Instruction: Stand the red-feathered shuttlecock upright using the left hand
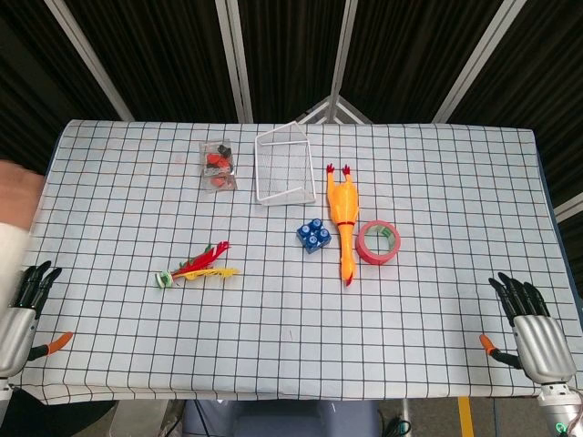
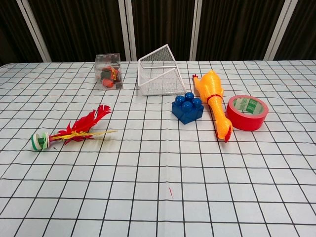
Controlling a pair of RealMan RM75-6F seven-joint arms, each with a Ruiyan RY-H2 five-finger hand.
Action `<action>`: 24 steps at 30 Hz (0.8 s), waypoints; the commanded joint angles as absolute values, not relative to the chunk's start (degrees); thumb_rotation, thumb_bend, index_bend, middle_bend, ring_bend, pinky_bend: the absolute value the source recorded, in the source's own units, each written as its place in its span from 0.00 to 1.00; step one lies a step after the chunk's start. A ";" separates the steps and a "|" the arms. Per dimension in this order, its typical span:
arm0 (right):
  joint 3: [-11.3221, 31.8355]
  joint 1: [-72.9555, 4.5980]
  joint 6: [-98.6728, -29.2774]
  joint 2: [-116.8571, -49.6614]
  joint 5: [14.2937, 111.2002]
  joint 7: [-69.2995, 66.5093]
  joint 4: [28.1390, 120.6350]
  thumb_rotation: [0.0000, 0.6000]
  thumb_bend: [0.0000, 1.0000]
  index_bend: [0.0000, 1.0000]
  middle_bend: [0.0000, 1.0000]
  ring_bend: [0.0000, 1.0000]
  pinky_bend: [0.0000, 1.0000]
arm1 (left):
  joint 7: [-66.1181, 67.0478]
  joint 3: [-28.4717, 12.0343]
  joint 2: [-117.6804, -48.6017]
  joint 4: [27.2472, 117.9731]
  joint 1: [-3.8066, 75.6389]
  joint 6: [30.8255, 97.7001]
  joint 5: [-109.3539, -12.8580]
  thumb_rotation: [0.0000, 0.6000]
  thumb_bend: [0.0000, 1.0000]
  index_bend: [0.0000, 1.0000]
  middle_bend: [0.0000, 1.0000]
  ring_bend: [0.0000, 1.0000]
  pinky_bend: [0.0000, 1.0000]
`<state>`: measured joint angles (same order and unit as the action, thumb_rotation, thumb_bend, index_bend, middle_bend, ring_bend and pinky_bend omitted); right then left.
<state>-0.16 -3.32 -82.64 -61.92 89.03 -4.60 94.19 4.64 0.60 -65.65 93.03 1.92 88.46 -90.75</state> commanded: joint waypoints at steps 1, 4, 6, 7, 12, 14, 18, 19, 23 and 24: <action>-0.16 -3.31 -82.66 -61.92 89.03 -4.59 94.20 1.00 0.34 0.00 0.00 0.00 0.00 | 4.65 0.60 -65.65 93.04 1.93 88.44 -90.75 1.00 0.12 0.00 0.00 0.00 0.00; -0.16 -3.31 -82.62 -61.91 89.01 -4.63 94.22 1.00 0.34 0.00 0.00 0.00 0.00 | 4.70 0.62 -65.66 93.06 1.95 88.36 -90.74 1.00 0.12 0.00 0.00 0.00 0.00; -0.17 -3.32 -82.61 -61.92 89.01 -4.63 94.22 1.00 0.34 0.00 0.00 0.00 0.00 | 4.78 0.64 -65.66 93.09 1.99 88.29 -90.77 1.00 0.12 0.00 0.00 0.00 0.00; -0.20 -3.30 -82.60 -61.93 89.01 -4.62 94.19 1.00 0.34 0.00 0.00 0.00 0.00 | 4.79 0.66 -65.69 93.13 2.03 88.22 -90.82 1.00 0.12 0.00 0.00 0.00 0.00; -0.12 -3.32 -82.59 -61.97 88.91 -4.57 94.34 1.00 0.34 0.00 0.00 0.00 0.00 | 6.12 0.41 -66.18 93.52 2.97 86.88 -90.81 1.00 0.13 0.03 0.00 0.00 0.00; -0.06 -3.39 -82.51 -62.04 88.87 -4.57 94.31 1.00 0.34 0.00 0.00 0.00 0.00 | 7.51 -0.24 -66.69 94.25 3.90 85.78 -90.36 1.00 0.17 0.06 0.00 0.00 0.00; -0.11 -3.41 -82.51 -62.01 89.00 -4.62 94.42 1.00 0.34 0.00 0.00 0.00 0.00 | 10.75 -2.54 -68.29 96.82 6.59 81.90 -87.06 1.00 0.24 0.19 0.00 0.00 0.00; -0.09 -3.43 -82.51 -61.99 89.00 -4.61 94.47 1.00 0.34 0.00 0.00 0.00 0.00 | 11.95 -3.32 -68.88 97.36 7.40 80.93 -86.05 1.00 0.26 0.23 0.00 0.00 0.00; -0.16 -3.45 -82.48 -62.02 89.13 -4.85 94.33 1.00 0.34 0.00 0.00 0.00 0.00 | 19.50 -6.77 -73.15 98.63 11.21 77.68 -82.12 1.00 0.30 0.30 0.00 0.00 0.00; -0.16 -3.46 -82.46 -62.02 89.13 -4.88 94.34 1.00 0.34 0.00 0.00 0.00 0.00 | 21.32 -7.40 -74.38 98.77 12.15 76.87 -81.26 1.00 0.30 0.31 0.00 0.00 0.00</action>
<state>-0.16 -3.46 -82.46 -62.02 89.13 -4.87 94.34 16.29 -4.79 -70.88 97.59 9.10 79.61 -84.34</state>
